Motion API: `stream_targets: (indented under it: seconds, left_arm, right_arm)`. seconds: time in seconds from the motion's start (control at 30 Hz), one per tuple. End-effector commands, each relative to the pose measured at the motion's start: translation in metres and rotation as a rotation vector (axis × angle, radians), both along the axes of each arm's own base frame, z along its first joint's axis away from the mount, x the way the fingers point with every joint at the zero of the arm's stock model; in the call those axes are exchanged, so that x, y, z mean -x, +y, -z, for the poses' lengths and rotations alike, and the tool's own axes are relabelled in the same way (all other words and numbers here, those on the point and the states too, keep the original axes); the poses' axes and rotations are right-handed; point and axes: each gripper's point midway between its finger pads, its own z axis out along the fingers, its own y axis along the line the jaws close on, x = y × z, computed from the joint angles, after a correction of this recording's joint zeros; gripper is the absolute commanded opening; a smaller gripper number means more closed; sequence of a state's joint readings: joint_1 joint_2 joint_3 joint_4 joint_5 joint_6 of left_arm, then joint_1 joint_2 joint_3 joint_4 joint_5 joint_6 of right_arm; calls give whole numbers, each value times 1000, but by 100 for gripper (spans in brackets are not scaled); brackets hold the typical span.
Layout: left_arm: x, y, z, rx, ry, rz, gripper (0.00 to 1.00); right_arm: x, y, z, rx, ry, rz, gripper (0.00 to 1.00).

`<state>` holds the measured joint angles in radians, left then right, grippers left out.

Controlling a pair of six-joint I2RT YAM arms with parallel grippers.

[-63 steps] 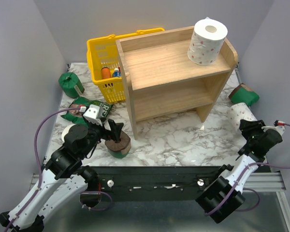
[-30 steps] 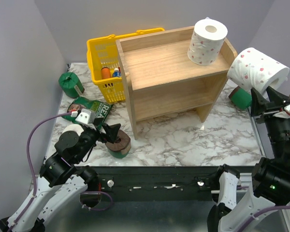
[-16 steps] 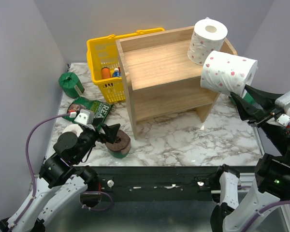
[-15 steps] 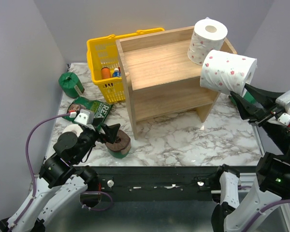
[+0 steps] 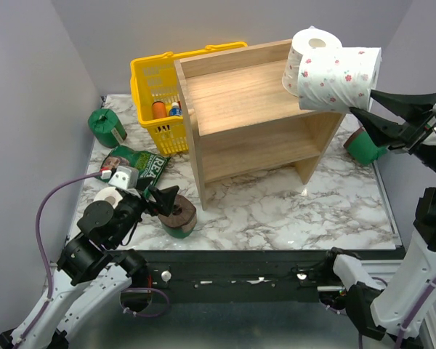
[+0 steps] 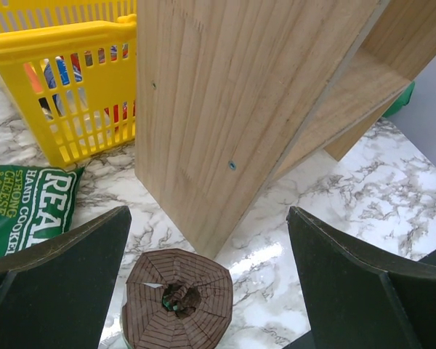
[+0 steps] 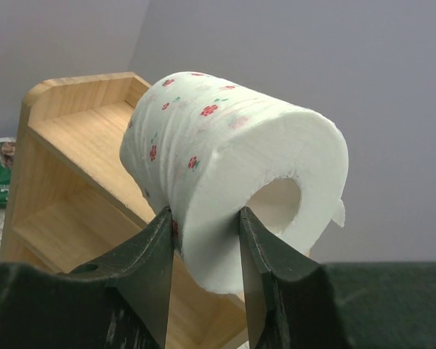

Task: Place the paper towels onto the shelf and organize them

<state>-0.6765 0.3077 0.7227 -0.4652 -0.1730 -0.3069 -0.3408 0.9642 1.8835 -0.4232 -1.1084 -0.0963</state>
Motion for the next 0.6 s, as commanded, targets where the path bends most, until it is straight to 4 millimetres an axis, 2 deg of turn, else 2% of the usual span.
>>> stream_targets:
  seconds: [0.0, 0.07, 0.13, 0.17, 0.2, 0.23, 0.27, 0.3, 0.33, 0.37, 0.53, 0.57]
  left_arm:
    - [-1, 8, 0, 2, -13, -38, 99]
    - [-2, 8, 0, 0, -13, -40, 99]
    - [-2, 7, 0, -2, -11, -40, 99]
    - [-3, 8, 1, -5, -9, -43, 99]
    - [-2, 7, 1, -5, -9, -40, 99]
    - [-3, 7, 1, -5, -8, -41, 99]
    - [-3, 8, 1, -7, -9, -44, 99]
    - [-3, 9, 1, -9, -8, -47, 99]
    - [-3, 10, 0, -4, -9, -55, 99]
    - [-3, 12, 0, -3, -10, -64, 99]
    - [-4, 14, 1, -5, -10, -77, 99]
    - [-4, 14, 1, -5, -10, -74, 99]
  right_arm:
    - [-12, -4, -9, 25, -25, 31, 27]
    - [-14, -1, -10, 42, -45, 25, 27]
    - [-22, 7, 0, 76, -34, -8, 27]
    - [-31, 4, 3, 85, -32, 29, 27]
    - [-40, 5, 16, 103, 11, 36, 27]
    - [-38, 22, 20, 162, -31, -19, 27]
    - [-49, 18, 25, 176, -28, 48, 27]
    - [-52, 24, 28, 196, -40, 47, 27]
    - [-46, 38, 27, 228, -86, 4, 27]
    - [-54, 39, 33, 244, -82, 35, 27]
    - [-54, 69, 21, 298, -215, 0, 29]
    - [-66, 73, 27, 328, -204, 30, 29]
